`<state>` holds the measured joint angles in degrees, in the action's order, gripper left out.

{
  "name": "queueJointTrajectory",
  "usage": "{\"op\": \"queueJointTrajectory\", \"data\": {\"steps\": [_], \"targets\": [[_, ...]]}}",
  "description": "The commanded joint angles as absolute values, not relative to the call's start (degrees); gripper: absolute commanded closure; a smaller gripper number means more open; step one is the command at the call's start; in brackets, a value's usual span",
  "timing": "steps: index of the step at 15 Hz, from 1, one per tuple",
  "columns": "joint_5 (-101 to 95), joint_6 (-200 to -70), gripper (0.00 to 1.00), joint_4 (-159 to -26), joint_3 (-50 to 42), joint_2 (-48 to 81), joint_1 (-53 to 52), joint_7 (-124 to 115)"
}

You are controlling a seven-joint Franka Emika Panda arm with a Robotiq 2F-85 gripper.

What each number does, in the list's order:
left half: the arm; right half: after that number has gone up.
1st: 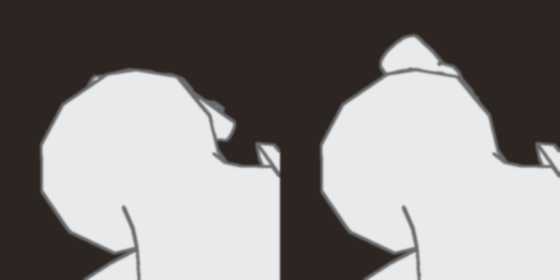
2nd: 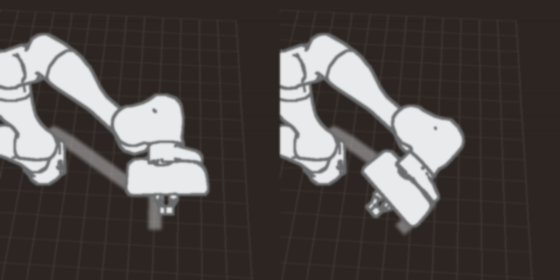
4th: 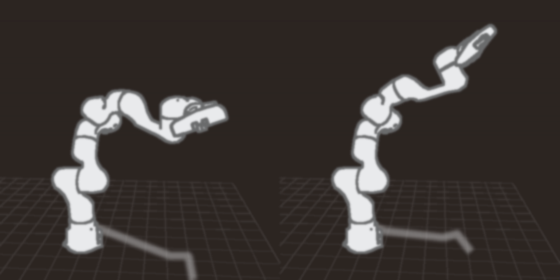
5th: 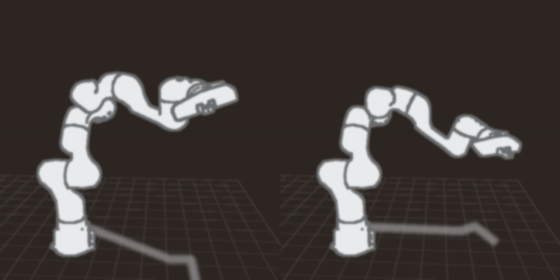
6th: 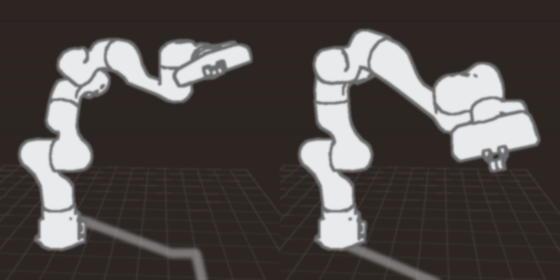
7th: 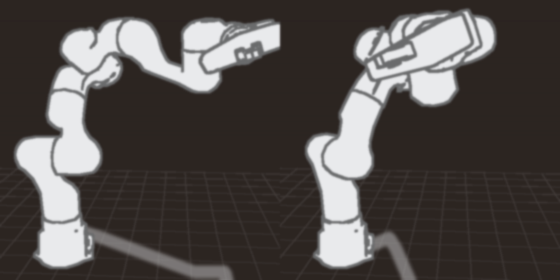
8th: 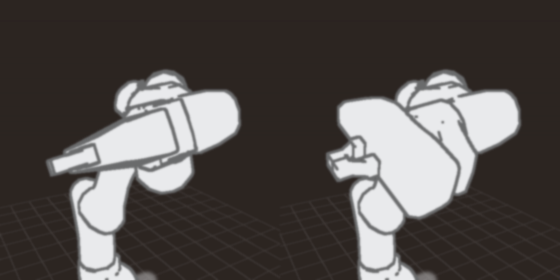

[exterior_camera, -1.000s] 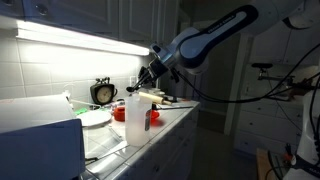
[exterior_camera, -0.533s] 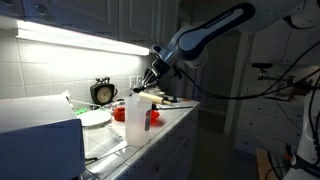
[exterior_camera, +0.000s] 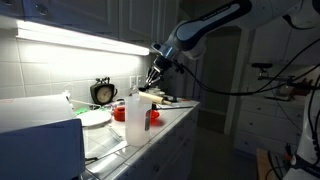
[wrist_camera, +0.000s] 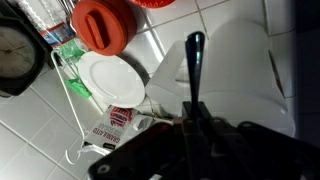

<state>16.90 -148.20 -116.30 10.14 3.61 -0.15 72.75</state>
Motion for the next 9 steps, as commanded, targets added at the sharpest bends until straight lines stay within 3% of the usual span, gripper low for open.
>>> {"op": "queueJointTrajectory", "data": {"steps": [1,9], "targets": [[16.2,-142.4,0.98,-113.3,7.2,3.8,-0.2,71.7],[14.0,-136.9,0.98,-110.1,2.6,8.3,1.0,70.6]]}}
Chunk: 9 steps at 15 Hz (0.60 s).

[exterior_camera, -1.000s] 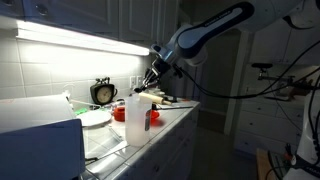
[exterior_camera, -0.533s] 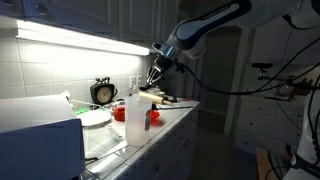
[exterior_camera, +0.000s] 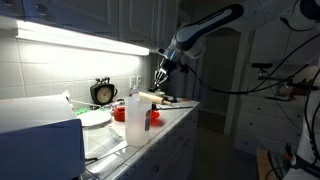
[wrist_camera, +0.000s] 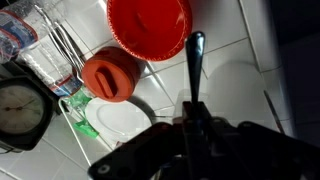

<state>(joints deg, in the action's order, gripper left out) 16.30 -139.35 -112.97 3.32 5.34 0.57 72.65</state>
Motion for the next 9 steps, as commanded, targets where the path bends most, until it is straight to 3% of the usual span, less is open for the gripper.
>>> {"op": "queueJointTrajectory", "data": {"steps": [1,9], "targets": [[13.2,-137.1,0.98,-110.0,2.3,9.2,1.0,70.4],[6.8,-133.9,0.98,-103.7,1.8,18.8,2.2,65.4]]}}
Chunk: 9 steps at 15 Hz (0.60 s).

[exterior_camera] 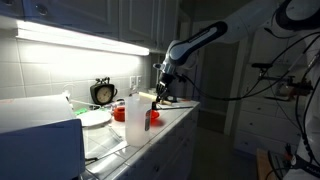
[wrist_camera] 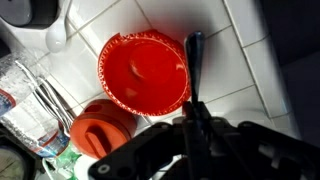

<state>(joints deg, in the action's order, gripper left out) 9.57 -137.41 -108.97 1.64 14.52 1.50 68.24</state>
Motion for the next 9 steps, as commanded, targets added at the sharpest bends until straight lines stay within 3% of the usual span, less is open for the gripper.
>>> {"op": "queueJointTrajectory", "data": {"steps": [1,9], "targets": [[6.4,-133.3,0.98,-102.3,1.8,20.1,2.5,65.0],[2.3,-134.6,0.98,-93.2,1.6,29.2,3.6,62.0]]}}
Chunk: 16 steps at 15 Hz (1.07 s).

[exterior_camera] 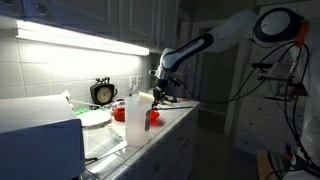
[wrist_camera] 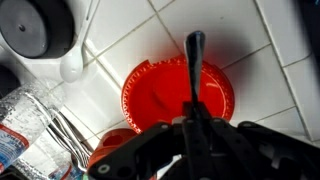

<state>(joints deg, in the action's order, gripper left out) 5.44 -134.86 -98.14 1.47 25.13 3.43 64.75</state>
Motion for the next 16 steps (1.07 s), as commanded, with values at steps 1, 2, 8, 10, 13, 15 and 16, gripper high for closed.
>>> {"op": "queueJointTrajectory", "data": {"steps": [1,2,8,10,13,15,16], "targets": [[1.9,-134.8,0.98,-92.3,1.5,30.2,3.7,61.4],[1.5,-135.0,0.98,-91.3,1.6,31.2,3.7,60.8],[-0.2,-137.2,0.98,-87.3,1.7,36.0,3.5,57.7],[-0.9,-137.9,0.98,-86.4,1.8,37.3,3.3,56.5],[-1.8,-138.3,0.98,-85.2,1.9,38.9,3.2,55.0],[-2.4,-138.4,0.98,-84.7,2.0,39.7,3.0,54.4],[-2.7,-138.4,0.98,-84.4,2.1,40.0,2.9,54.0]]}}
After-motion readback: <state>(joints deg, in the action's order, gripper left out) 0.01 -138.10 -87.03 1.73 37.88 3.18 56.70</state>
